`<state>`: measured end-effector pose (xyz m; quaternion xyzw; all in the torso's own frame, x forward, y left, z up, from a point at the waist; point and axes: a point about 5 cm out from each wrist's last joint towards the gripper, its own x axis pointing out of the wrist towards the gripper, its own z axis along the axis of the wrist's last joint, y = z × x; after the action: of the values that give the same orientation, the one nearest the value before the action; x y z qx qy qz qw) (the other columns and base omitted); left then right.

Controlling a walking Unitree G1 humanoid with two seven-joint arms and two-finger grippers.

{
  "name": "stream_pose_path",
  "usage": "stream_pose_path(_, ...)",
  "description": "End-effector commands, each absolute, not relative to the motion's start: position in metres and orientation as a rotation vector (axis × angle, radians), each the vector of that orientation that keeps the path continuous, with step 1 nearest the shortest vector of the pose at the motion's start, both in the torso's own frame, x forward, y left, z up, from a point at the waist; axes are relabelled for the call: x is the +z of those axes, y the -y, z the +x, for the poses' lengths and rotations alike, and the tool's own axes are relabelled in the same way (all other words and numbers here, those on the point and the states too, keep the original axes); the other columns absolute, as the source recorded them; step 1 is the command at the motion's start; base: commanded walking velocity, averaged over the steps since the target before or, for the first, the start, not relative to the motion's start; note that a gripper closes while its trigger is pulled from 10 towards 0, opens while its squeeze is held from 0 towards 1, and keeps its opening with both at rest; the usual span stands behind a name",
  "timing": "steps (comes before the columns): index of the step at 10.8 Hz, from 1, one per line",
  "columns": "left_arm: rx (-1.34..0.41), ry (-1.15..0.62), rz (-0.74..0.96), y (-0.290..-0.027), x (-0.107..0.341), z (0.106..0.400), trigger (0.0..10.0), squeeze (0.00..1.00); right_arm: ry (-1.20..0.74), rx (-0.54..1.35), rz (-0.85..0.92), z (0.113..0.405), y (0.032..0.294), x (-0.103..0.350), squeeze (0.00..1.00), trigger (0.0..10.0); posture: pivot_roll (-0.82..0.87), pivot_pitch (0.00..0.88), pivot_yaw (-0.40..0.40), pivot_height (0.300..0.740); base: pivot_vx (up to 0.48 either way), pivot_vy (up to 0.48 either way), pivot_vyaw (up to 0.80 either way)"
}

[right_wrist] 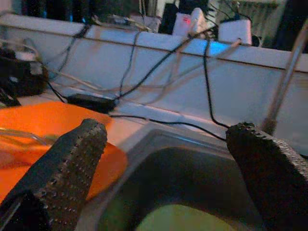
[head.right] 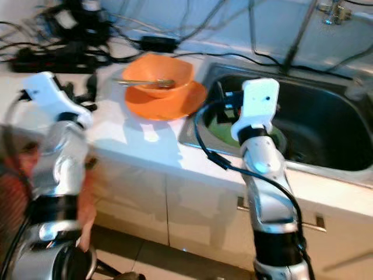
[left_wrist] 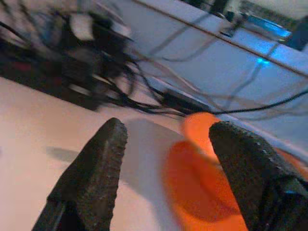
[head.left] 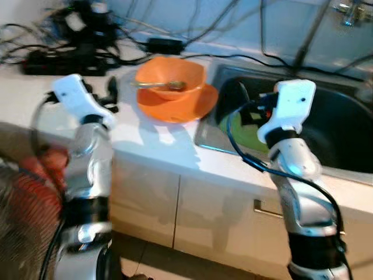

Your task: Kitchen organization

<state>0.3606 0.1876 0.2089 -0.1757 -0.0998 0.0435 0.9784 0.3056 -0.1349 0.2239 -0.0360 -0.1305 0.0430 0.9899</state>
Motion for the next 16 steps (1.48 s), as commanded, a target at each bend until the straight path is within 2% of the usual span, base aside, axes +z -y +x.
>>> stream_pose_path(1,0.057,0.204,-0.393,-0.181,0.21,0.365,10.0,1.0,0.266,0.084,-0.076,0.301,0.138,0.227,0.36,10.0,-0.14,0.083,-0.035,0.74,0.0,0.0,0.0)
stream_pose_path(2,0.049,0.195,-0.401,-0.177,0.208,0.369,10.0,1.0,0.268,0.088,-0.086,0.299,0.138,0.229,0.04,10.0,-0.15,0.082,-0.032,0.74,0.0,0.0,0.0)
stream_pose_path(3,0.037,0.184,-0.452,-0.173,0.207,0.375,10.0,0.0,0.273,0.087,-0.093,0.297,0.139,0.232,0.01,10.0,-0.16,0.081,-0.025,0.74,0.0,0.0,0.0)
stream_pose_path(9,0.061,0.156,-0.647,-0.176,0.203,0.39,10.0,0.0,0.263,0.077,-0.111,0.292,0.139,0.234,0.0,10.0,-0.17,0.082,-0.016,0.74,0.0,0.0,0.0)
stream_pose_path(15,-0.03,0.103,-0.715,-0.149,0.196,0.394,10.0,0.0,0.268,0.065,-0.114,0.292,0.139,0.235,0.0,10.0,-0.18,0.074,-0.001,0.74,0.0,0.0,0.0)
stream_pose_path(16,-0.016,0.114,-0.741,-0.153,0.197,0.394,3.6,0.0,0.269,0.062,-0.115,0.292,0.139,0.235,0.0,10.0,-0.18,0.073,0.003,0.74,0.0,0.0,0.0)
